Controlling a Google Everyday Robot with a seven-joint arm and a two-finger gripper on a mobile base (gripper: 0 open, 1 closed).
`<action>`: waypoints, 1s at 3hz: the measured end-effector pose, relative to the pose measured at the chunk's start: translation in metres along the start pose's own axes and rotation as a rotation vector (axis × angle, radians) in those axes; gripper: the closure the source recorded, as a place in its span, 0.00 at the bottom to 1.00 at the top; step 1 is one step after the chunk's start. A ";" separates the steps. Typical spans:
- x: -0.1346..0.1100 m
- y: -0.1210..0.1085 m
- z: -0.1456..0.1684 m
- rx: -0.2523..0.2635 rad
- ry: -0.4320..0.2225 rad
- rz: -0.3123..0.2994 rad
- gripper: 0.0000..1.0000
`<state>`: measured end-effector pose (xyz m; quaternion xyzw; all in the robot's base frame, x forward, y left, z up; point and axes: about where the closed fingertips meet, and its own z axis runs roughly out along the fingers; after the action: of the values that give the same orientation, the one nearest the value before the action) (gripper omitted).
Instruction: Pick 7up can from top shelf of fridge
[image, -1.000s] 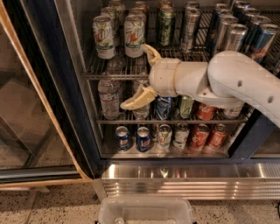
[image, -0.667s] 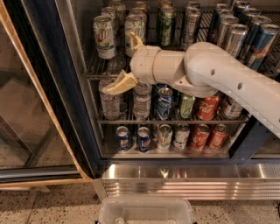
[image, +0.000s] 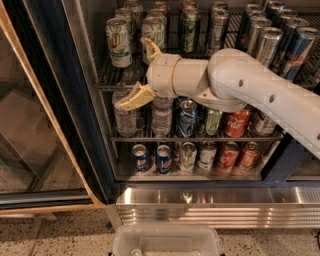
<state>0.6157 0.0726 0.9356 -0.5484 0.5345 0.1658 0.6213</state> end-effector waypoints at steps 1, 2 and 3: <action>0.004 0.007 -0.001 0.040 -0.028 0.027 0.00; -0.015 0.016 -0.005 0.125 -0.062 0.021 0.00; -0.038 0.023 -0.013 0.199 -0.077 -0.008 0.00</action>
Offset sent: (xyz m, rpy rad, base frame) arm -0.0439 0.0121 0.0261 0.1891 -0.1209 -0.1689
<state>0.5774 0.0840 0.9586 -0.4795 0.5220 0.1304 0.6933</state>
